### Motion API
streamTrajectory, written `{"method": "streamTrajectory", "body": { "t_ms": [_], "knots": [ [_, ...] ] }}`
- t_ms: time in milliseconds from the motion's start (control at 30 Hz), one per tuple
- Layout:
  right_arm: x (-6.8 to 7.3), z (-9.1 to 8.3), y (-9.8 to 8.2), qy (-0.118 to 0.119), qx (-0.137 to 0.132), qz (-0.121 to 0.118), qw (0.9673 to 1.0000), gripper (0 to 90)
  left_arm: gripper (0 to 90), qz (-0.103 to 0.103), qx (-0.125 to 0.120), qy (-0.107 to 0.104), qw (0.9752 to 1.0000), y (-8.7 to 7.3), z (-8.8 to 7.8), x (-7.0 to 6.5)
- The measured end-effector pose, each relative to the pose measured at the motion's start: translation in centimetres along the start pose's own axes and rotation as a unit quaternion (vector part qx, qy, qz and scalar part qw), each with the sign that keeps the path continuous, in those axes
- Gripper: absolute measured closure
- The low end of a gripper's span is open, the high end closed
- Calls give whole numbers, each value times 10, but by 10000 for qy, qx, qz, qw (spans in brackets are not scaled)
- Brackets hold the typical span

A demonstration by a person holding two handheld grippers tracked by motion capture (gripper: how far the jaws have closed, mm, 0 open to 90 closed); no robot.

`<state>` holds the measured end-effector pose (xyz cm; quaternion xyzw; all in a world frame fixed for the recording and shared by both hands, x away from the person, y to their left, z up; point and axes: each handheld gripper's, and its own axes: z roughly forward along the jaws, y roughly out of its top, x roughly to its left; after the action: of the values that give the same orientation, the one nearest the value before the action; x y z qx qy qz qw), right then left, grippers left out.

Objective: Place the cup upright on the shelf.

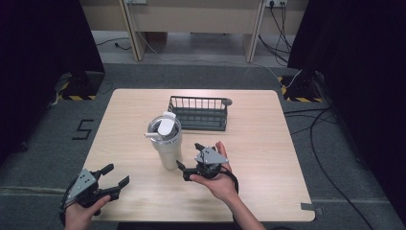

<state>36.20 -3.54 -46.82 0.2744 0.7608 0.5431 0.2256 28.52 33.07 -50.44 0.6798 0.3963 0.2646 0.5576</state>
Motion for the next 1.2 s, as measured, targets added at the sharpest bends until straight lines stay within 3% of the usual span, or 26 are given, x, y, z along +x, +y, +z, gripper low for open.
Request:
{"method": "streamTrajectory", "body": {
  "t_ms": [1200],
  "knots": [
    [7,52,4,259,137,-33,9996,125,177,13,-9,-18,10000,1,-1,1]
  ]
}}
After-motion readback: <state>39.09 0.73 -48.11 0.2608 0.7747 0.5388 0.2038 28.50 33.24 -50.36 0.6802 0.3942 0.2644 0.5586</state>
